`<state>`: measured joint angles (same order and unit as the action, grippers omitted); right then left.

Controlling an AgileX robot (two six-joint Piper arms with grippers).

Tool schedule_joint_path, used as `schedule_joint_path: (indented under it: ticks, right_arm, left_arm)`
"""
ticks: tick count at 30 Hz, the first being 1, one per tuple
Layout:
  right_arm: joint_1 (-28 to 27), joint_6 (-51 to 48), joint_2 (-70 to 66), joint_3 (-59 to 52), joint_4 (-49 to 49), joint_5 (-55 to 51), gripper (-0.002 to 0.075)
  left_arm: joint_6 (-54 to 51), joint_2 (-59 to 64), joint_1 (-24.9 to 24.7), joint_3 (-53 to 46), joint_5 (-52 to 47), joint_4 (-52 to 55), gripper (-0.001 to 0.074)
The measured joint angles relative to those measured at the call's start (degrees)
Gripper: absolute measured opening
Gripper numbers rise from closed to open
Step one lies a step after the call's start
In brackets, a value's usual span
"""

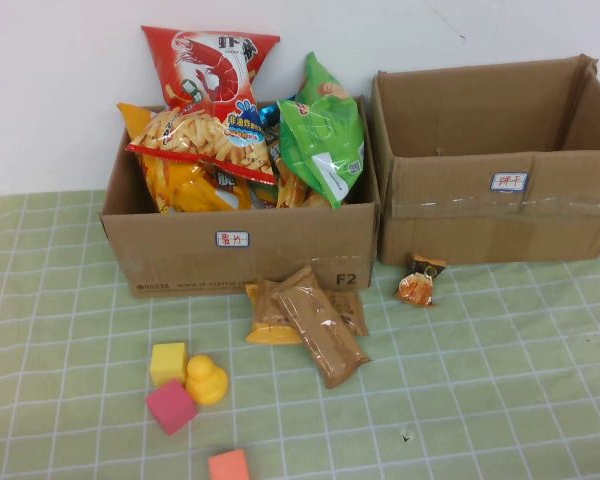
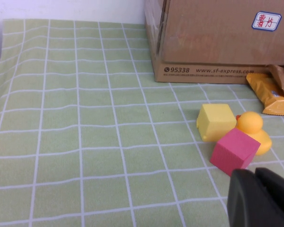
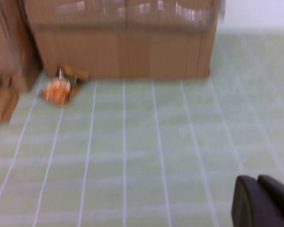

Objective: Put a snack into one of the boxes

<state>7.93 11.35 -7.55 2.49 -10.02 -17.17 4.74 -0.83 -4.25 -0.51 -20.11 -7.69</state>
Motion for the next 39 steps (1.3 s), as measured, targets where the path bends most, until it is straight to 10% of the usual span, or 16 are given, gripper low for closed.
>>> schedule_joint_path:
  ticks: [10, 39]
  right_arm:
    - [-4.19, -13.02, 8.04, -4.04, 4.5, 9.92, -0.0002]
    - [-4.81, -0.49, 8.04, -3.7, 4.65, -2.94, -0.0002]
  left_arm:
    - [0.0, 0.0, 0.0, -0.02, 0.0, 0.0, -0.0001]
    - [0.0, 0.0, 0.0, -0.02, 0.0, 0.0, -0.0002]
